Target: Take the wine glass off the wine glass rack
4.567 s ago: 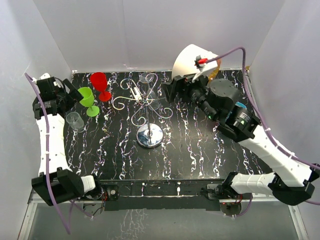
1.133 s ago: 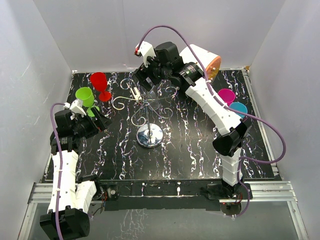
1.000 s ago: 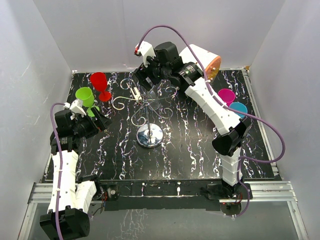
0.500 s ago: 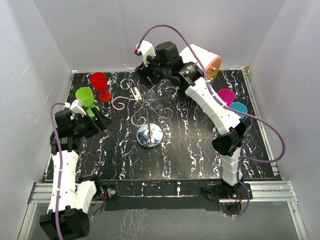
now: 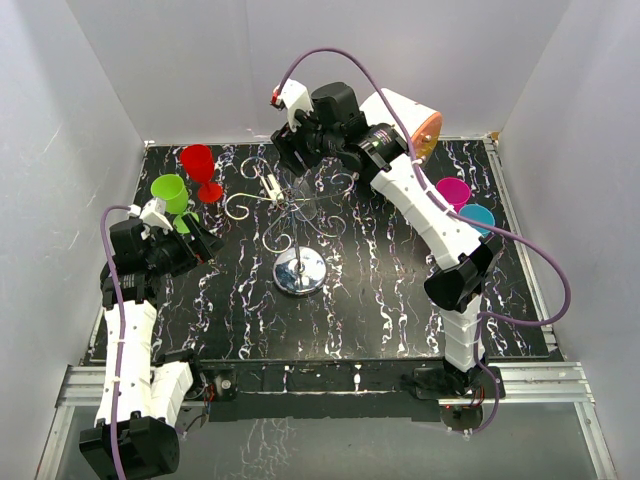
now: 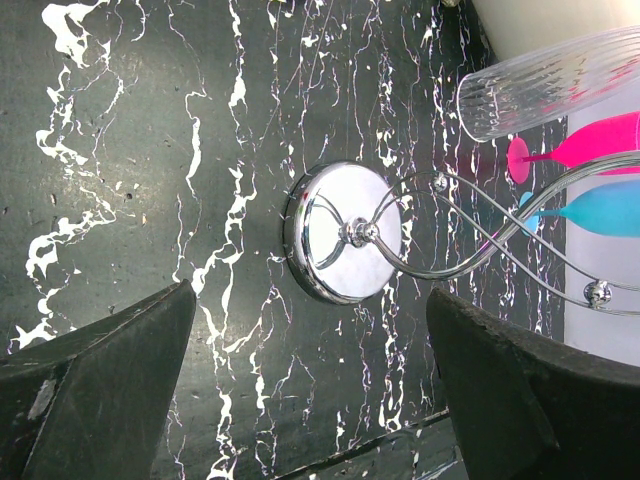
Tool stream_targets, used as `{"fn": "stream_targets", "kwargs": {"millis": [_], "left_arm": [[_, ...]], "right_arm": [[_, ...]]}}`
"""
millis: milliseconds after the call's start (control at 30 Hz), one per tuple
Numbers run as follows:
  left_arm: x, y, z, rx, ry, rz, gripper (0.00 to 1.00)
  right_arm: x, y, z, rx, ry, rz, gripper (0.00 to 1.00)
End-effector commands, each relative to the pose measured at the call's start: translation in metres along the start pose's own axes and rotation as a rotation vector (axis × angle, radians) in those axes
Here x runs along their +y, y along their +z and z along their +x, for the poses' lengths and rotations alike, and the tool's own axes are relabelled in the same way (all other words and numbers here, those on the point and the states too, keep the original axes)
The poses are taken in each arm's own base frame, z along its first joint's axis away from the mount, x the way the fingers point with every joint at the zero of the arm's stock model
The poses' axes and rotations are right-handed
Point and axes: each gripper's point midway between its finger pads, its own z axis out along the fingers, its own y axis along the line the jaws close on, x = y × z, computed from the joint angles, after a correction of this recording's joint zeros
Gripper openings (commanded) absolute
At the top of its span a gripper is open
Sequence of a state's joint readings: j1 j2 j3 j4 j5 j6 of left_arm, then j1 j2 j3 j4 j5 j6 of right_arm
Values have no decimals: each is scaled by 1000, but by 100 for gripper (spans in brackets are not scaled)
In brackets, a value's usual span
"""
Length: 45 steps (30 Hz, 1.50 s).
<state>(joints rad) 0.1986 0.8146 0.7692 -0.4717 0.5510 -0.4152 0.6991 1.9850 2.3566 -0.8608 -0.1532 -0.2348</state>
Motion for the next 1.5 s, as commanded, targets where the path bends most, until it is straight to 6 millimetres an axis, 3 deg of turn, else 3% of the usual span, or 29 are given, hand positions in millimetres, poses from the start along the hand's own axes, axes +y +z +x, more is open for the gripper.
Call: {"fn": "stream_targets", "kwargs": {"millis": [0,600,1033,1467], "left_arm": [[-4,0,3,10,13,27,99],[-2,2,3,17,7,20,99],[-2,2,4,20,6,20,99],[-1,3,4,23,5,17,99]], "right_arm": [[-5,-33,-50,-153,9,34,52],[-20,-48,-63,-203,41,126,52],[-33,-53,-52,-160,48,208,52],[-29,-63,-47,-146,70,201,51]]}}
